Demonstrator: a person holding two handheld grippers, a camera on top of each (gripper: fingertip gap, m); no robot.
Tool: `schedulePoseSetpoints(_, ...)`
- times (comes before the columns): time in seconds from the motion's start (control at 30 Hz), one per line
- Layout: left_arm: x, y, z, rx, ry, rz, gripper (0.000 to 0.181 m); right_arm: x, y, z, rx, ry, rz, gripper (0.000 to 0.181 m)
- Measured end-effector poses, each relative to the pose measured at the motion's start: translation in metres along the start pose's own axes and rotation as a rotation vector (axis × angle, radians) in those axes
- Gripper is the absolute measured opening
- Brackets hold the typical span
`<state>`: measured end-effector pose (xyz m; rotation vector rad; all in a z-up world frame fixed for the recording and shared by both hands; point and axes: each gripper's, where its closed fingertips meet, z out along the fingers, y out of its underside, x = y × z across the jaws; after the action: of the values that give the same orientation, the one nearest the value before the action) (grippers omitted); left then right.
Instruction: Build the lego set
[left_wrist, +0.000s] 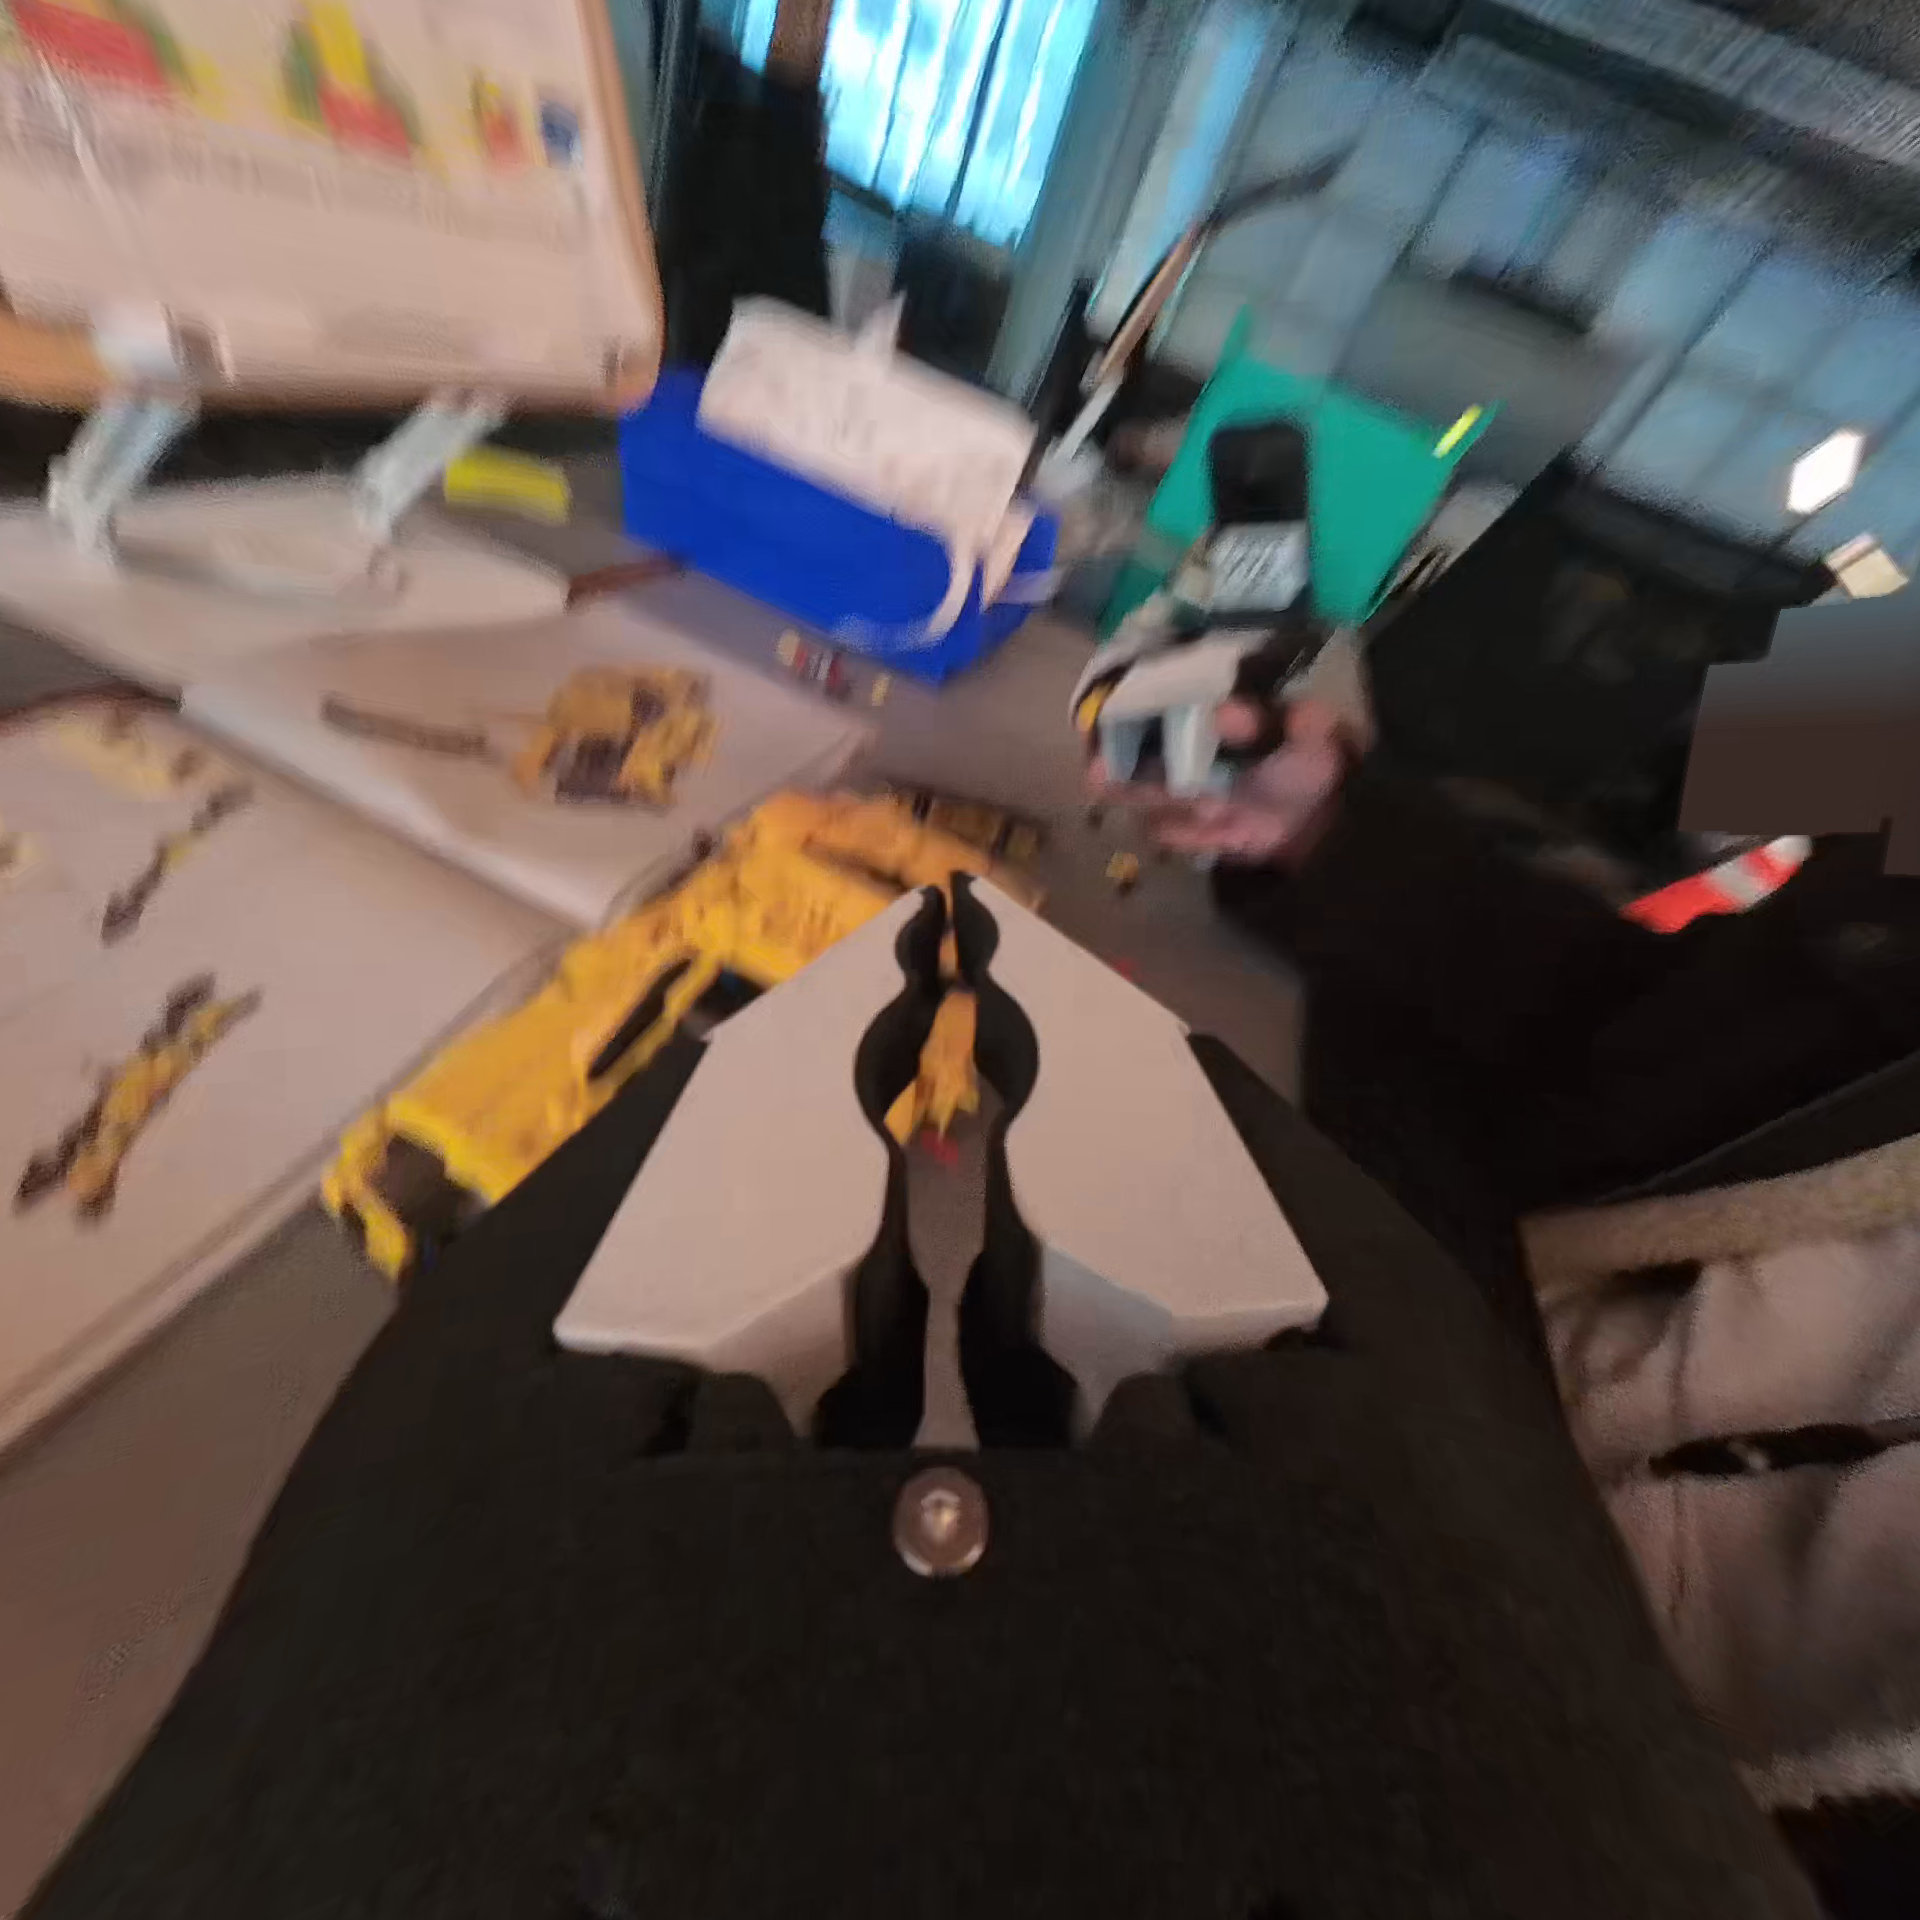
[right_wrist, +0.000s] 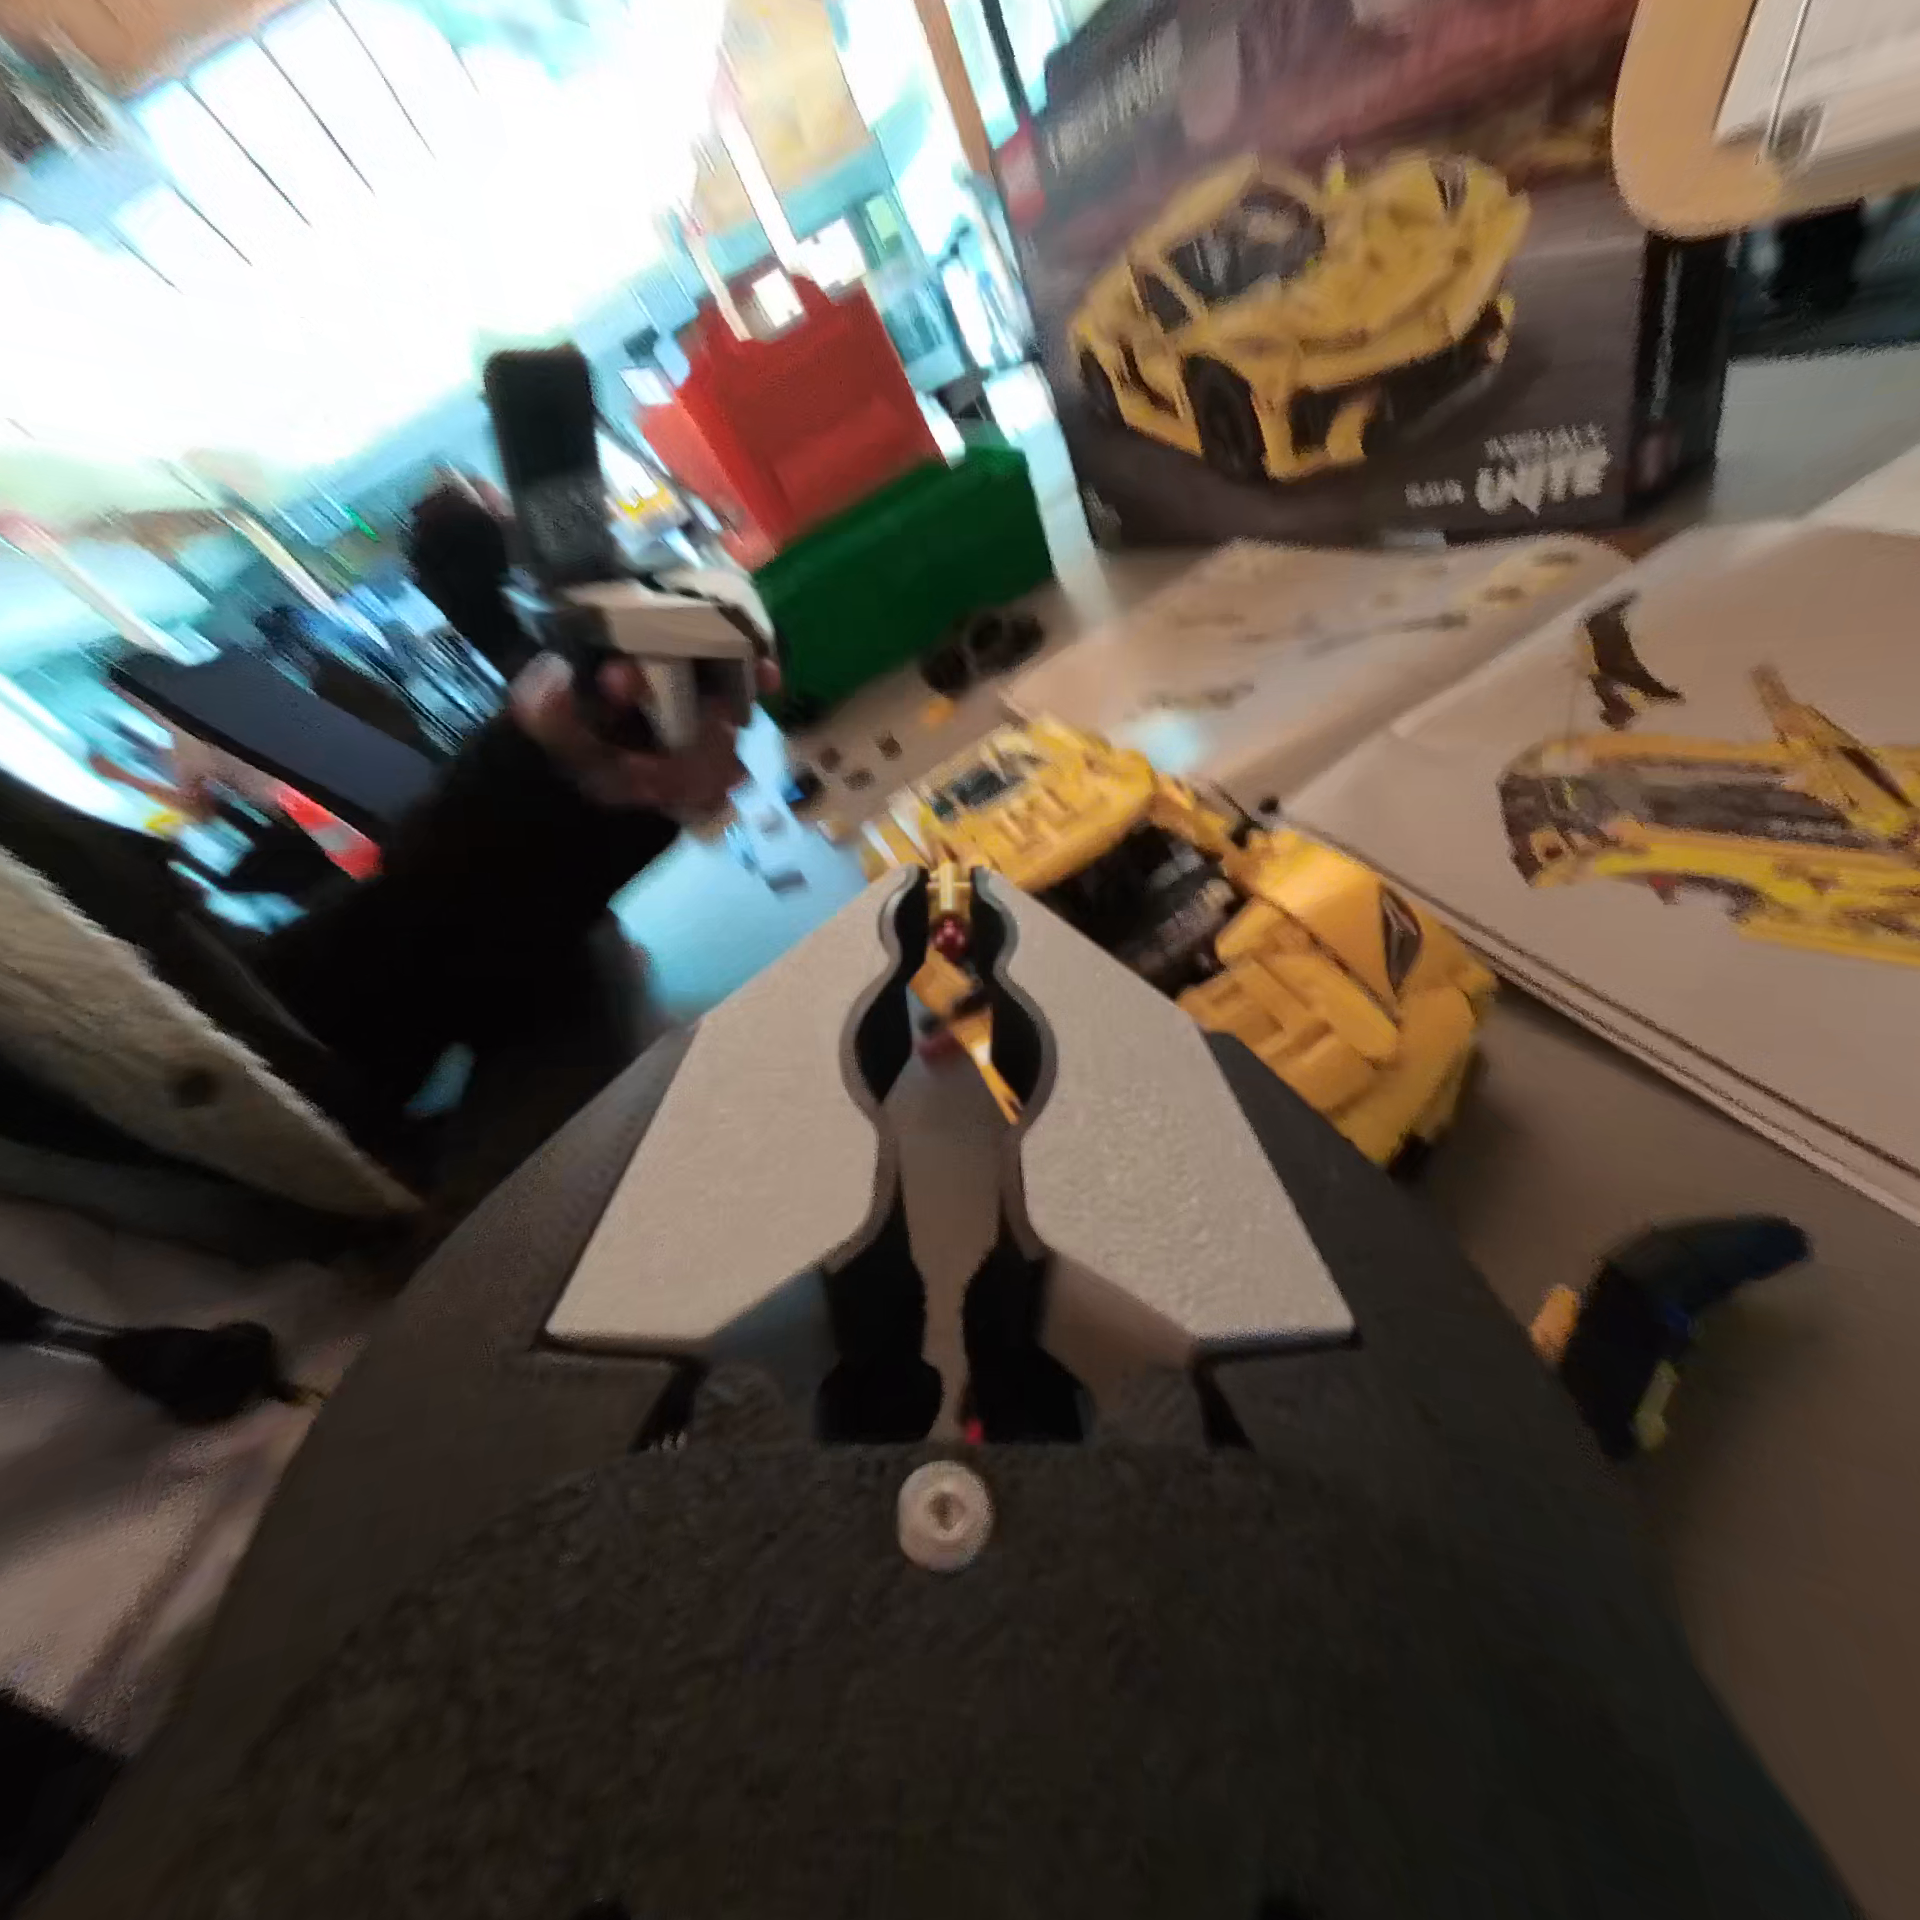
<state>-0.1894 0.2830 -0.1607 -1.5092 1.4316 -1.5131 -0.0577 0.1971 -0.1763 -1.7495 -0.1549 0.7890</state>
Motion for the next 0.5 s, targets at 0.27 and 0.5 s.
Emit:
schedulePoseSetpoints(0.27, 0.012, 0.123, 0.053, -0.402, -0.427, -0.027, 0.021, -0.025, 0.116, 0.020, -0.536, 0.121, -0.322, 0.008)
schedulePoseSetpoints(0.5, -0.005, 0.133, 0.072, -0.478, -0.544, 0.025, 0.022, -0.036, 0.102, 0.022, -0.400, 0.053, -0.287, 0.008)
